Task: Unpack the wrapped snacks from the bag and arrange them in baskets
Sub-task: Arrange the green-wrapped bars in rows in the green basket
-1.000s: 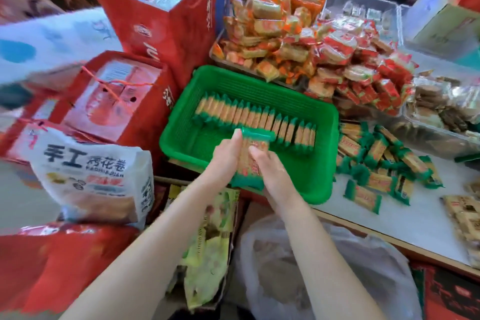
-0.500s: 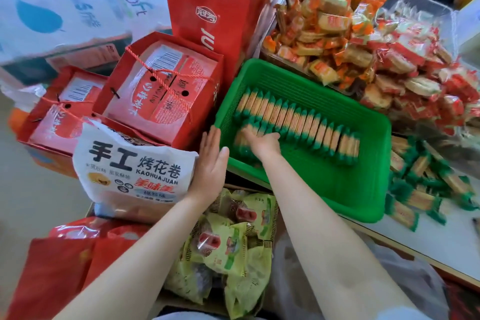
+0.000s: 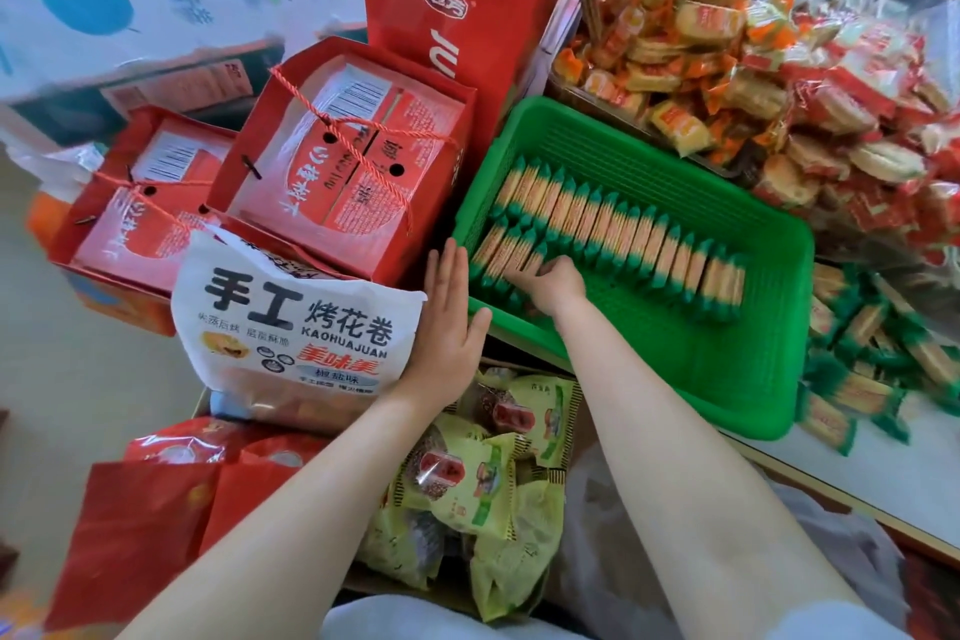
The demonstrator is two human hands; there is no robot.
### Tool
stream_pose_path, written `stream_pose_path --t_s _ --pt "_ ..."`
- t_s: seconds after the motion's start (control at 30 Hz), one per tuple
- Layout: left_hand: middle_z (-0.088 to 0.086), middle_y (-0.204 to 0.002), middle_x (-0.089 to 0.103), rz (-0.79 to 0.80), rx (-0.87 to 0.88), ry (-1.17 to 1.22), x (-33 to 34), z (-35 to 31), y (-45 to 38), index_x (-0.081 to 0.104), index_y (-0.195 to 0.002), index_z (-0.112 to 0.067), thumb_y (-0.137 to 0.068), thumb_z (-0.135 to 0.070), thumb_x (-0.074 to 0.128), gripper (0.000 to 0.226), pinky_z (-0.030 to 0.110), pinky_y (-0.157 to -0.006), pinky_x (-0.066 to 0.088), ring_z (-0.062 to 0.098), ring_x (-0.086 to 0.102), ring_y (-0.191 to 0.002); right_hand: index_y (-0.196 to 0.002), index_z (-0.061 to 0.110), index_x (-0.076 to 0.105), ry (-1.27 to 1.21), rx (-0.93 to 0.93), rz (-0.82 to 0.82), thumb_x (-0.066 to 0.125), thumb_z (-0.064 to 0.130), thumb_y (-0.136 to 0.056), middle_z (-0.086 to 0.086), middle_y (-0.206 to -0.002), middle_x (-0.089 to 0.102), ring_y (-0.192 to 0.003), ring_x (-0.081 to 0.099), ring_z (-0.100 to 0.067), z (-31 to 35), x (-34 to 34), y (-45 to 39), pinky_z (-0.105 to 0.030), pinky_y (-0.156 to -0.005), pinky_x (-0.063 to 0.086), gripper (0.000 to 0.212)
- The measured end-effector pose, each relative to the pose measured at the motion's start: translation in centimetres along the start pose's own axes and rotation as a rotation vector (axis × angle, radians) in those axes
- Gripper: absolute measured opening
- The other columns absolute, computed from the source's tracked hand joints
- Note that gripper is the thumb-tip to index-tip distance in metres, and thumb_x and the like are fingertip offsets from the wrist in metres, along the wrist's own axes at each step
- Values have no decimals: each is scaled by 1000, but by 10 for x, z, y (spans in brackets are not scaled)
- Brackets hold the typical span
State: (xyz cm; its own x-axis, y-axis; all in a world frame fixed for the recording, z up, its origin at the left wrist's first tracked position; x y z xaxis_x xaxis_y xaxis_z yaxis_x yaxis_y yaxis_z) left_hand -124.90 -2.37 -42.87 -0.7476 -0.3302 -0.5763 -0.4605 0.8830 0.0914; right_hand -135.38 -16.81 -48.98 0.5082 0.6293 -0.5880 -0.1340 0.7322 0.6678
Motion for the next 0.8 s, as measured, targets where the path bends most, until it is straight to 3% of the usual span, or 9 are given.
stream_pose_path --t_s 0.13,0.3,0.4,0.5,0.63,0.7,0.8 --pt "-9 -164 -20 -5 10 -42 0 2 -2 -7 -159 -16 -107 -22 41 71 4 -104 -23 7 -22 -150 -120 11 51 -40 -90 -7 73 46 -88 -10 -115 63 -102 64 -28 6 -1 0 -46 -90 56 52" --pt "-1 -167 -14 -71 -139 -192 -1 6 2 -3 -160 -12 -107 -22 35 66 36 -124 -7 15 -19 -152 -128 13 60 -113 -174 61 65 37 -96 -2 -106 68 -100 69 -28 -14 -31 28 -47 -92 56 40" --pt "7 -168 -8 -122 -211 -340 9 -16 11 4 -159 -8 -104 -16 37 64 39 -124 -6 23 -13 -154 -119 16 63 -291 -284 0 60 26 -99 1 -110 67 -101 68 -20 -33 -77 64 -42 -95 55 23" --pt "5 -168 7 -10 -55 -405 67 -71 27 20 -158 -13 -104 -25 42 59 41 -123 -7 23 -3 -155 -101 20 66 -430 -341 -89 58 21 -99 -1 -99 71 -91 70 -17 -77 -131 98 -34 -82 59 8" --pt "4 -155 43 238 118 -447 190 -151 54 43 -149 -18 -101 -38 47 52 45 -123 3 21 33 -146 -89 20 66 -477 -263 -260 59 19 -98 -2 -85 71 -73 70 -12 -174 -218 115 -33 -71 57 11" --pt "4 -146 53 276 138 -506 243 -178 58 43 -149 -17 -98 -51 37 61 44 -121 9 22 45 -137 -88 19 65 -444 -191 -328 58 20 -99 -1 -83 70 -66 66 -8 -226 -264 110 -36 -72 56 13" --pt "6 -139 58 258 88 -665 295 -198 54 36 -153 -14 -97 -62 26 74 44 -112 21 26 50 -128 -95 14 65 -356 -107 -383 57 19 -99 0 -86 68 -78 65 -17 -294 -321 86 -36 -74 54 11"
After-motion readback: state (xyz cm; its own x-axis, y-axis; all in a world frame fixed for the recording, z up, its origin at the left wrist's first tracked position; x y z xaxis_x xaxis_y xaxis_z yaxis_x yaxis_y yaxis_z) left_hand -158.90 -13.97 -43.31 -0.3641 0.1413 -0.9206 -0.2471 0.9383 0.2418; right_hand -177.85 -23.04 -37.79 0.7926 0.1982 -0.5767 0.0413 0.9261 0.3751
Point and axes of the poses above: each hand's wrist, its own y-axis away from the middle knuckle, its own x-axis out of the palm, z = x × y, the point moved 10 cm from there along -y, towards the middle knuckle
